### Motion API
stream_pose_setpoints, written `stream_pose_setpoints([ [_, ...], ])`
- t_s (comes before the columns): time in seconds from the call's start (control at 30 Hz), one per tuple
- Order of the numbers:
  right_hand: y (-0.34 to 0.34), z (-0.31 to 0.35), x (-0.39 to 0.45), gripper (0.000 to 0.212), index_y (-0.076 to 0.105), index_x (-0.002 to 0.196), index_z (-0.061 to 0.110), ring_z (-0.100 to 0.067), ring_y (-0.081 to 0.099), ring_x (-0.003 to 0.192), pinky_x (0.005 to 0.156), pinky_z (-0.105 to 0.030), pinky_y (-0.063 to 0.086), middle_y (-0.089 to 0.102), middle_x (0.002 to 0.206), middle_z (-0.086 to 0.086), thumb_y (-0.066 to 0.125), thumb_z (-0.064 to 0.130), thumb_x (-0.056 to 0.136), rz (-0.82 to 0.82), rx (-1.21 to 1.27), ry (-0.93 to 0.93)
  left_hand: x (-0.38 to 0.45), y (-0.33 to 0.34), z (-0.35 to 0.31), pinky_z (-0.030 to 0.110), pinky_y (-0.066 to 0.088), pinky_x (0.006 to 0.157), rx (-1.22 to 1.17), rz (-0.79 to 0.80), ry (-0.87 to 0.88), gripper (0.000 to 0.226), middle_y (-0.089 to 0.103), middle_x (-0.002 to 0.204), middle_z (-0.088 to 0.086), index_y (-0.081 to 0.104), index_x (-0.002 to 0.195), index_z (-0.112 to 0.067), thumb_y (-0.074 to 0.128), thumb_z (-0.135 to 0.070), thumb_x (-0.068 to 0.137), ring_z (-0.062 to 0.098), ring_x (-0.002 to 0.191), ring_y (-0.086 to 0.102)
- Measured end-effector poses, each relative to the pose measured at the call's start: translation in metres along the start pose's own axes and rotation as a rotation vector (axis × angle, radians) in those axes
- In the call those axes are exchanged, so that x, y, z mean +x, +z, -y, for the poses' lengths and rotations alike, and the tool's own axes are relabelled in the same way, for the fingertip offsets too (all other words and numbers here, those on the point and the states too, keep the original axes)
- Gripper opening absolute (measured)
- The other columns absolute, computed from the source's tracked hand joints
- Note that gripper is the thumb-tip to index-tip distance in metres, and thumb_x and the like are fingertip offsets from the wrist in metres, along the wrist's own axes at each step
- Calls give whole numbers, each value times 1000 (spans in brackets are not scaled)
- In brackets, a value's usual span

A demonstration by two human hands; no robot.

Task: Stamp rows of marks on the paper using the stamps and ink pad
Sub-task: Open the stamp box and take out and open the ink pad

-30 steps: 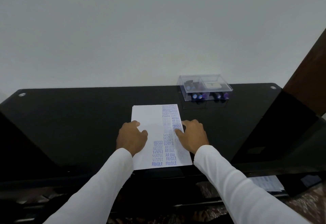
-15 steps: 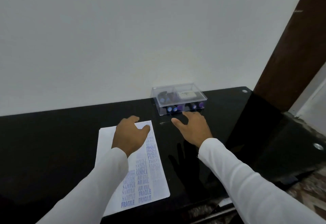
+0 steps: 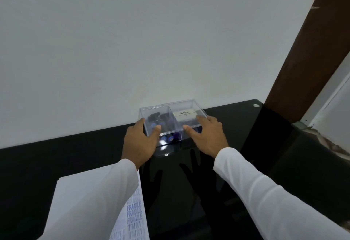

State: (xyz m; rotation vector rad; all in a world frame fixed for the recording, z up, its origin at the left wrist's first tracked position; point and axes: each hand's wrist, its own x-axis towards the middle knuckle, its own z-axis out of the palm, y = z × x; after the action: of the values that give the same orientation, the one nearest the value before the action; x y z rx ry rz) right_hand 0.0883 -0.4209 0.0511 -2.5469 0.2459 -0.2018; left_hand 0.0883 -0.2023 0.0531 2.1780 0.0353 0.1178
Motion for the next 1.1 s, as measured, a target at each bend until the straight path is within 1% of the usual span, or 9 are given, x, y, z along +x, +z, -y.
stream_pose_setpoints([
  [0.07,2,-2,12,76,38,147,34,-33,22,142,112,-53,34,28,155,-9,47,76,85,-10,-17,6,13,6,2,40,34,115,-14,4,-23,71,44,152,9,38,153,-21,55,-59,95,28,140,39],
  [0.13,4,-4,26,75,37,148,35,-33,19,143,112,-53,31,26,156,-10,45,76,85,-13,-46,16,25,13,4,38,31,114,-11,11,-49,70,40,156,9,34,155,-19,54,-55,97,28,142,37],
  [0.37,14,-11,59,69,37,149,31,-37,24,141,109,-49,34,29,152,-18,46,67,92,43,27,38,42,29,12,38,34,113,-26,25,-66,66,41,156,7,34,155,-17,53,-48,100,28,142,39],
  [0.5,19,-11,61,58,48,142,24,-37,33,133,105,-46,39,35,144,-18,48,59,95,11,-5,32,38,29,12,29,32,109,-8,8,-35,58,46,153,8,39,153,-13,54,-38,102,27,140,42],
  [0.6,21,-12,58,50,55,135,21,-35,38,128,101,-45,43,37,138,-16,51,53,96,-14,-26,21,36,30,11,28,33,109,3,15,-22,58,45,153,8,35,154,-13,53,-34,103,27,140,42],
  [0.73,19,-12,50,47,56,134,21,-35,37,127,100,-43,43,37,137,-16,52,48,96,-21,-40,23,31,32,16,39,37,114,30,32,-45,59,46,152,10,34,156,-14,52,-34,104,31,138,45],
  [0.83,14,-15,38,50,54,136,21,-35,37,128,101,-44,43,37,137,-15,55,48,95,-18,-47,41,20,30,17,45,44,111,34,49,-63,56,50,150,9,39,153,-16,53,-35,103,31,134,50],
  [1.0,3,-21,10,50,51,135,25,-36,39,125,99,-46,44,42,134,-17,58,49,92,-8,-61,88,-14,26,13,40,48,106,30,50,-74,53,57,142,7,45,150,-16,57,-33,101,28,125,56],
  [1.1,-4,-26,-14,53,47,141,32,-38,37,125,100,-46,41,45,134,-19,54,51,92,6,-94,96,-42,23,6,38,45,107,5,53,-101,57,55,145,7,42,152,-15,59,-31,100,29,128,55],
])
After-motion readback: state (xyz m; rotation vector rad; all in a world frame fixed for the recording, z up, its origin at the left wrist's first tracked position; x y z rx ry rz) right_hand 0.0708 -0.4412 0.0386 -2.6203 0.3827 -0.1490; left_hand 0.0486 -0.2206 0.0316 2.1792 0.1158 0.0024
